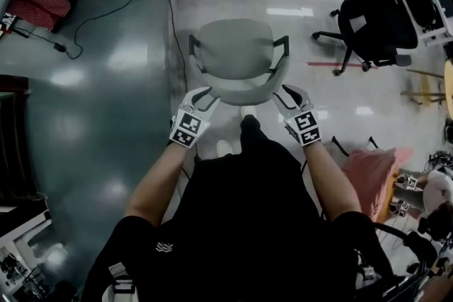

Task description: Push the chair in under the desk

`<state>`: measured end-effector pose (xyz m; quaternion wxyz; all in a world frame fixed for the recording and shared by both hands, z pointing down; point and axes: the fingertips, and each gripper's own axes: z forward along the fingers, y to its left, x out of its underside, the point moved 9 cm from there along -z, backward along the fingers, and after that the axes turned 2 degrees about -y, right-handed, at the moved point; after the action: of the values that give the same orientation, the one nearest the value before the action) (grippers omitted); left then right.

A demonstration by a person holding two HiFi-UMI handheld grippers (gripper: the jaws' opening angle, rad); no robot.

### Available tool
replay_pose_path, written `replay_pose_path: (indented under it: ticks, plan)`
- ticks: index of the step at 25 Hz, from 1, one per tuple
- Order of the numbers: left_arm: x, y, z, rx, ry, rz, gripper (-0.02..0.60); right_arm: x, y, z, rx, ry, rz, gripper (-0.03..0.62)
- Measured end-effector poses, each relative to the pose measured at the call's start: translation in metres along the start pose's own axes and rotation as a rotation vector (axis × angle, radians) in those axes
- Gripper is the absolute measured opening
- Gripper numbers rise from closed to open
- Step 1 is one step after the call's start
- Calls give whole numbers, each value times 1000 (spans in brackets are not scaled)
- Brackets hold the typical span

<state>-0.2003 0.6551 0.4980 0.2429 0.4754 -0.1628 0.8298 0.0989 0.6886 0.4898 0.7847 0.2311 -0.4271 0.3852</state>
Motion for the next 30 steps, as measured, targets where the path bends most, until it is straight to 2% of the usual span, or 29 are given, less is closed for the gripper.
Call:
replay_pose_path:
  ticks: [3,5,7,10,13,17,22,25,28,30]
  plan:
    - [14,0,24,75,50,16,192,9,-2,26,-134,45,-25,177]
    - [21,0,37,124,75,28,264,13,0,41,-228,62,-54,214]
    - [26,-1,48,165,106,48,302,18,4,54,-320,93,-97,254]
    - [32,-4,66,214,166,77,313,31,7,73,-432,162,-125,291]
    - [41,-9,81,261,220,108,322,48,6,89,-495,227,-130,308]
    - [56,-13,98,313,292,137,328,66,6,106,-526,321,-237,316]
    - [72,-17,118,325,358,125,325,88,10,124,-488,415,-355,307]
    - [72,-17,123,294,397,198,281,89,9,132,-461,443,-373,244]
    - [74,-19,126,264,456,325,247,87,10,136,-468,454,-389,232]
    - [78,-22,131,251,498,382,241,88,10,138,-478,464,-396,232]
